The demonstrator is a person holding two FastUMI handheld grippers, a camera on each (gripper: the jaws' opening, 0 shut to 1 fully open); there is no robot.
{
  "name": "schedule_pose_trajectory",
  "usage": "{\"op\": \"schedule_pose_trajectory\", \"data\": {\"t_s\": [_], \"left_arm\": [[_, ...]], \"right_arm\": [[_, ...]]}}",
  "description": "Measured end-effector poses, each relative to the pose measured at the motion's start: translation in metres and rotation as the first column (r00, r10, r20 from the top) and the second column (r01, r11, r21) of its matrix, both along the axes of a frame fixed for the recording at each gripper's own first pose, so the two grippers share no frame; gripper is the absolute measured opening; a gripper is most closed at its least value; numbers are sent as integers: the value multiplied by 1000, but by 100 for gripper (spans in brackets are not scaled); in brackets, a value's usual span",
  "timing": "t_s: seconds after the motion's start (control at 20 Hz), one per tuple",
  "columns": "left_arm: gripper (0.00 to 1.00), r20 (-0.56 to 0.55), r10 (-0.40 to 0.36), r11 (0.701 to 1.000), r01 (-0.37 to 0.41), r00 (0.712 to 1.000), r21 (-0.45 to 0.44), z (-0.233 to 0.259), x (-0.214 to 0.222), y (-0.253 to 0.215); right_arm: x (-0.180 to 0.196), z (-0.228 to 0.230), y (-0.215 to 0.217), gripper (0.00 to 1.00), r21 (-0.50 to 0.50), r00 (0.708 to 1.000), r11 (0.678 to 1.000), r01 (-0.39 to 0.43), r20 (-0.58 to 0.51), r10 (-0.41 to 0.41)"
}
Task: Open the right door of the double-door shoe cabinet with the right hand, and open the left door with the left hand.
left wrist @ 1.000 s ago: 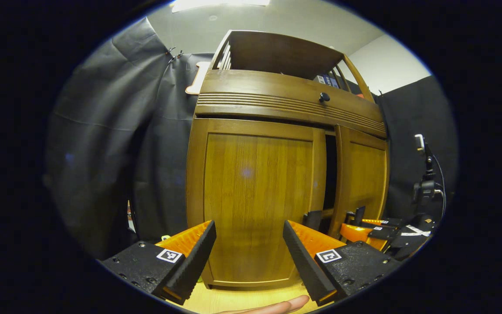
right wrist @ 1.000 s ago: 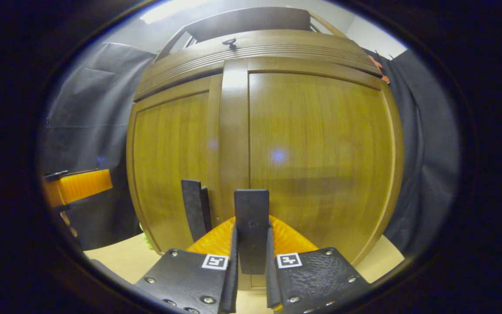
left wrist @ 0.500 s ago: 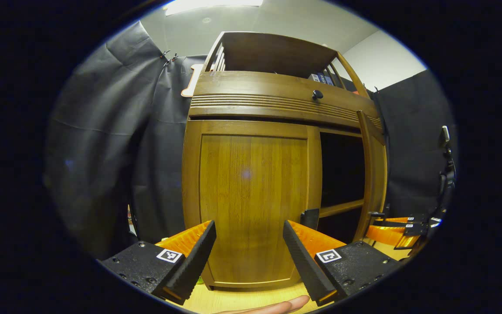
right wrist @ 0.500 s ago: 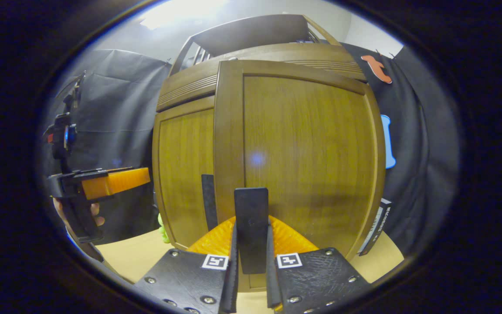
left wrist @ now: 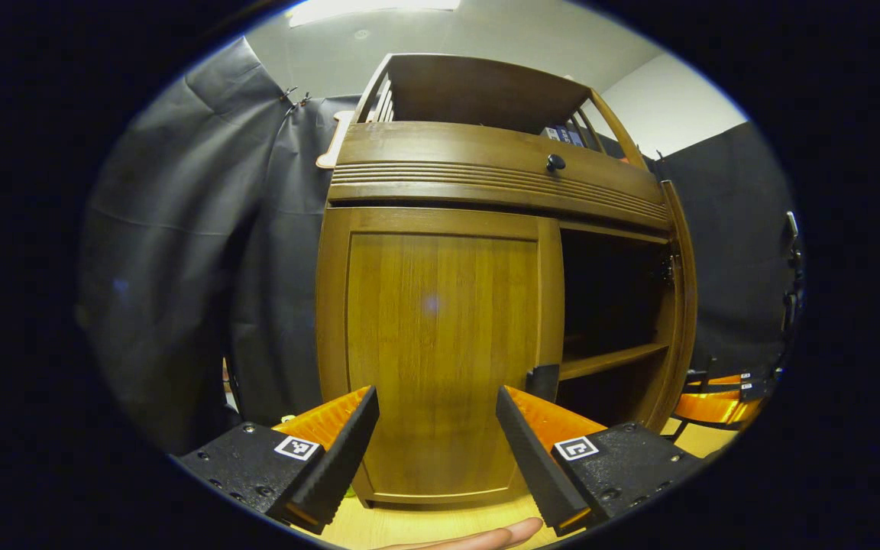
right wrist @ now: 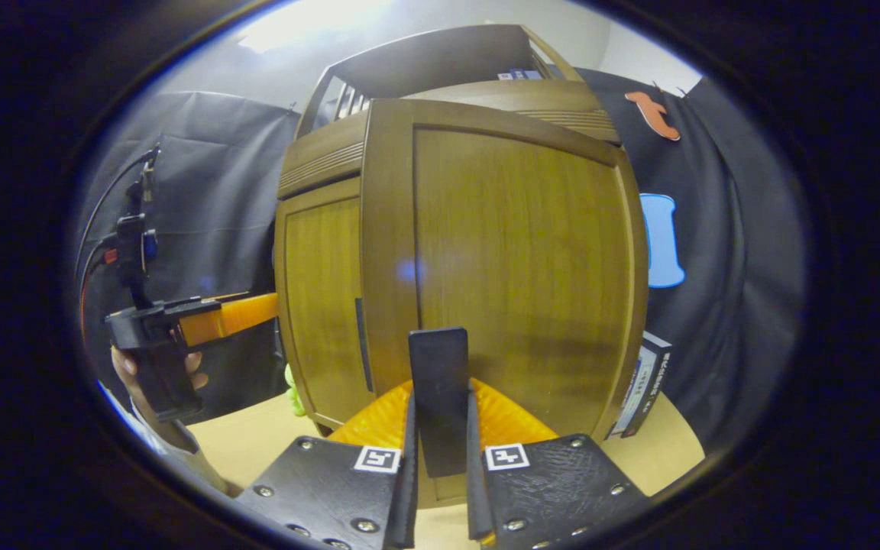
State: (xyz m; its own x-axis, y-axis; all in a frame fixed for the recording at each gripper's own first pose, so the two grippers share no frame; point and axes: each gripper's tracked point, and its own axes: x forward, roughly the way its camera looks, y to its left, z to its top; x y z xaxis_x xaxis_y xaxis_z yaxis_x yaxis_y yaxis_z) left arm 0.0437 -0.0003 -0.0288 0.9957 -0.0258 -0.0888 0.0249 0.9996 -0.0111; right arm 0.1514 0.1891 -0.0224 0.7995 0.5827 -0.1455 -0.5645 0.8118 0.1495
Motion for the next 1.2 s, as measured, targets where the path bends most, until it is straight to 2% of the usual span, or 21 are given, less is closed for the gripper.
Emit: {"op": "schedule_pose_trajectory", "data": {"t_s": [0.05,0.1,0.15,0.25,0.3,0.4,0.45,0.5,0.6,0.65,1.0,1.05,1.2], "left_arm": [[93,2,2,1000,-2,1000,0,0,0,0],[96,2,4,1000,-4,1000,-2,0,0,1],[93,2,3,1000,-3,1000,-4,0,0,0],[96,-2,-5,1000,5,1000,-5,-1,-1,-3],[92,-1,-9,1000,9,1000,-5,-1,-1,-5],[92,0,-12,1000,12,1000,6,-2,0,-6],[96,2,-13,1000,13,1000,9,-1,0,-6],[92,3,-14,1000,14,1000,7,-1,0,-7],[96,2,-17,1000,17,1000,0,-1,-2,-9],[93,4,-18,1000,18,1000,-4,0,-2,-9],[92,6,-33,999,33,999,-17,1,-5,-16],[96,2,-31,999,31,1000,-15,0,-4,-16],[96,-1,-26,1000,26,1000,-9,-1,-4,-15]], "right_arm": [[1,2,-1,26,-15,1000,1000,9,4,-9],[0,2,-2,26,-28,1000,1000,15,9,-15],[-1,3,-4,26,-30,1000,999,22,4,-22],[-2,4,-7,26,-27,999,999,41,-9,-41],[-3,5,-9,26,-36,999,998,49,-6,-49],[-3,7,-11,26,-47,998,997,65,1,-65],[-4,9,-12,26,-50,997,996,74,1,-74],[-5,11,-14,26,-55,996,995,84,6,-84],[-10,12,-23,26,-67,994,992,106,17,-105],[-13,12,-29,26,-72,993,990,119,24,-118],[-15,16,-60,25,-147,973,966,213,119,-196],[-16,16,-63,25,-161,970,961,225,132,-204],[-18,16,-73,25,-181,963,951,251,147,-226]]}}
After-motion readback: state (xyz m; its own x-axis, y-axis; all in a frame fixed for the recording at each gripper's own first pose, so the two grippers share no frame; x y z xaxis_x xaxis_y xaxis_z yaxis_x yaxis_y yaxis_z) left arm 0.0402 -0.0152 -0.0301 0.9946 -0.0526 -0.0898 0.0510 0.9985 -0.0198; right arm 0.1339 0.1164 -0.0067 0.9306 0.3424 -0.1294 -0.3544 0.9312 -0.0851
